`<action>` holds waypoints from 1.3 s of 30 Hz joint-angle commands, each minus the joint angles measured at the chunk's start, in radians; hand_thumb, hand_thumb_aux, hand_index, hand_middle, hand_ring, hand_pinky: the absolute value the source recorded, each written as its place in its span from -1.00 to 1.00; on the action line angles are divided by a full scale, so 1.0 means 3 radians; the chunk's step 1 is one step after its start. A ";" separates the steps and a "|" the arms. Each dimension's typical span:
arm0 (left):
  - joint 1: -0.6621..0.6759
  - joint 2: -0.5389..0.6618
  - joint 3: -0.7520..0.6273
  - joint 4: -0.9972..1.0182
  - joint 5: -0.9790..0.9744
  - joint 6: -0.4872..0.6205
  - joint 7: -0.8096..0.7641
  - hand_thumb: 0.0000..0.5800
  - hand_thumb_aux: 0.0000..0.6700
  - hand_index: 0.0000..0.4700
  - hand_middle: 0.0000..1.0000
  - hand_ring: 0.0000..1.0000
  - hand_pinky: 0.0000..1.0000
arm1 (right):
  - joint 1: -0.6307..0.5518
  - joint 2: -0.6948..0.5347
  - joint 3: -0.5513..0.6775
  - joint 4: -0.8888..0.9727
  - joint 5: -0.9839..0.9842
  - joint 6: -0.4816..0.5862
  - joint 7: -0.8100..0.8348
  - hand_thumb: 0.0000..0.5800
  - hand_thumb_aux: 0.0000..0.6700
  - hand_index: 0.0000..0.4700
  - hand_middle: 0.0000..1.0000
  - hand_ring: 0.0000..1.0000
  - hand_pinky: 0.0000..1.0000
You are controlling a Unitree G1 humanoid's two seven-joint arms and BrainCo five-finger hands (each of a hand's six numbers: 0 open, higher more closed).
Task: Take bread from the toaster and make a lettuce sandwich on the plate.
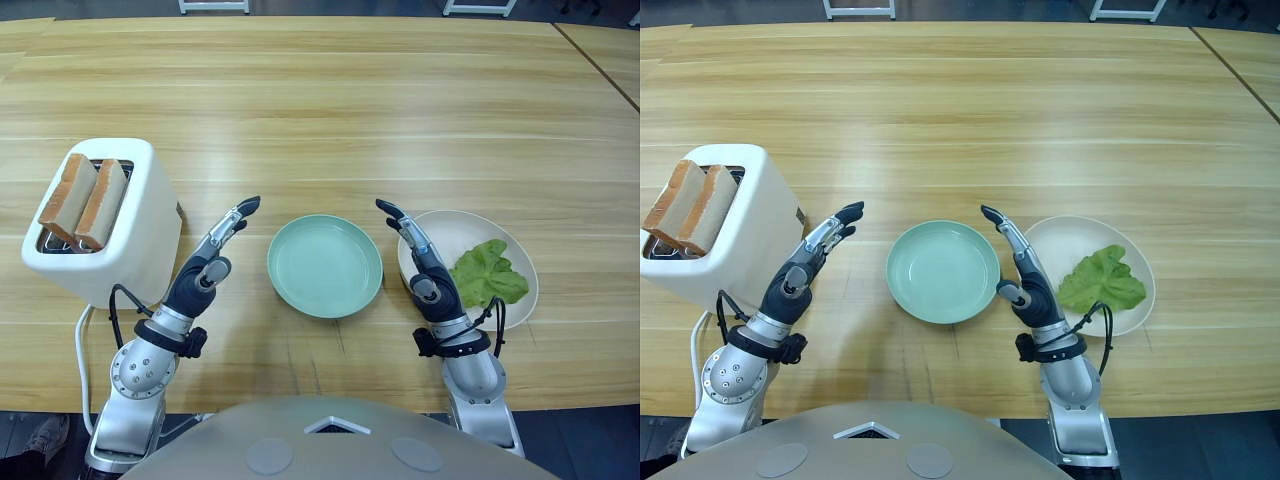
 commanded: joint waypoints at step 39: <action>-0.0748 0.1498 0.1672 0.0386 0.3020 0.1396 -0.0806 -1.00 -1.00 -1.00 -1.00 -1.00 -1.00 | -0.0214 -0.1080 -0.1221 0.0566 -0.1707 0.0152 -0.1025 -1.00 -1.00 -1.00 -1.00 -1.00 -1.00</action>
